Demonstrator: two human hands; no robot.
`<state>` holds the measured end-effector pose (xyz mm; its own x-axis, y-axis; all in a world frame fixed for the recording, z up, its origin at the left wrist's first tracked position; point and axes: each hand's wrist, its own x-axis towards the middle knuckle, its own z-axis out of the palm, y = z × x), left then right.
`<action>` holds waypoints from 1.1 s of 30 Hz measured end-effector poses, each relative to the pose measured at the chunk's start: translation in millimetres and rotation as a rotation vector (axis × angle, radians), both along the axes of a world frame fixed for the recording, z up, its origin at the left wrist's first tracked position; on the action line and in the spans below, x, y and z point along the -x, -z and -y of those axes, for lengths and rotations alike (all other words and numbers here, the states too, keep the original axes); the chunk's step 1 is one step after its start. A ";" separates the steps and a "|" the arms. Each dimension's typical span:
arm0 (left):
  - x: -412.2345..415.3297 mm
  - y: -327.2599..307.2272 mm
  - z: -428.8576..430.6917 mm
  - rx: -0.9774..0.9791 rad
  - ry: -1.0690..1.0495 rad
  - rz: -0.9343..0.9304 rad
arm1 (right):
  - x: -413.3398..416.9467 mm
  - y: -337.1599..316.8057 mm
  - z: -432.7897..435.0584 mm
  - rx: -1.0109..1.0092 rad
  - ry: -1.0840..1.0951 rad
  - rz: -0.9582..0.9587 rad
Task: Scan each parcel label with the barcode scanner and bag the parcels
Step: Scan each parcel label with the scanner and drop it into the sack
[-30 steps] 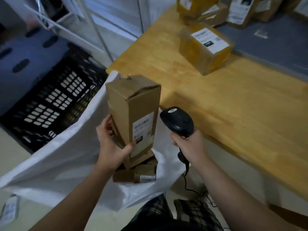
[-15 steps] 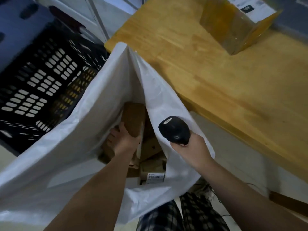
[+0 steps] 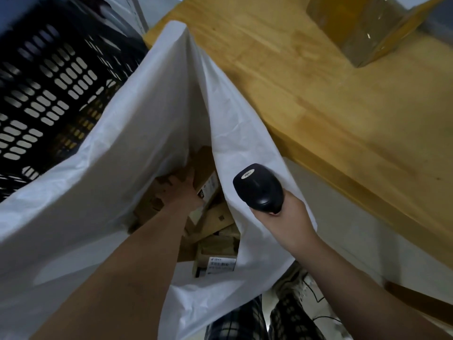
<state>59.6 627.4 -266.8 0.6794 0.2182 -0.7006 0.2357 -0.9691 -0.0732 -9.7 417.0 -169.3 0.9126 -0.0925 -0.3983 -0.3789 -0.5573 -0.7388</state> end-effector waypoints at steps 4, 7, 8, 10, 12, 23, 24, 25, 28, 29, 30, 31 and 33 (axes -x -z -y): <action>-0.6 16.4 17.7 -0.048 0.004 0.178 | 2.3 -3.5 -6.4 -0.022 -0.014 0.013; -9.9 32.2 35.0 -0.059 0.032 0.233 | 3.9 -1.7 -4.6 0.002 0.019 0.040; -12.4 35.4 36.0 -0.050 0.038 0.246 | 3.8 -2.1 -1.7 0.022 0.030 0.051; -11.5 36.5 29.6 -0.012 0.061 0.236 | 4.8 -4.5 4.9 0.064 0.051 0.059; -5.9 28.3 18.9 0.018 0.068 0.212 | 5.3 -8.6 8.1 0.079 0.061 0.053; 44.2 -118.5 34.2 0.258 0.016 0.625 | -6.1 -76.9 18.0 -0.035 0.122 0.069; 43.8 -132.6 44.7 0.294 0.026 0.692 | -6.2 -84.3 24.6 -0.033 0.143 0.078; 41.3 -144.8 57.1 0.325 0.054 0.745 | -6.4 -90.8 33.8 -0.022 0.169 0.090; 25.8 -171.1 97.7 0.384 0.164 0.800 | -8.7 -108.6 71.2 0.024 0.244 0.100; 18.4 -178.1 111.0 0.398 0.195 0.826 | -11.7 -112.9 85.7 0.046 0.270 0.107; 10.2 -184.0 123.6 0.410 0.216 0.856 | -16.3 -117.6 99.8 0.067 0.295 0.121; 1.5 -189.2 135.6 0.422 0.231 0.869 | -21.8 -121.6 113.8 0.084 0.320 0.136; -17.3 -199.7 160.1 0.420 0.263 0.823 | -35.1 -130.6 139.2 0.097 0.379 0.163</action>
<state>76.9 467.4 -67.0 0.9846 -0.1717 0.0320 -0.1708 -0.9076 0.3835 25.5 277.7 -38.7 0.8572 -0.4634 -0.2249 -0.4532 -0.4711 -0.7568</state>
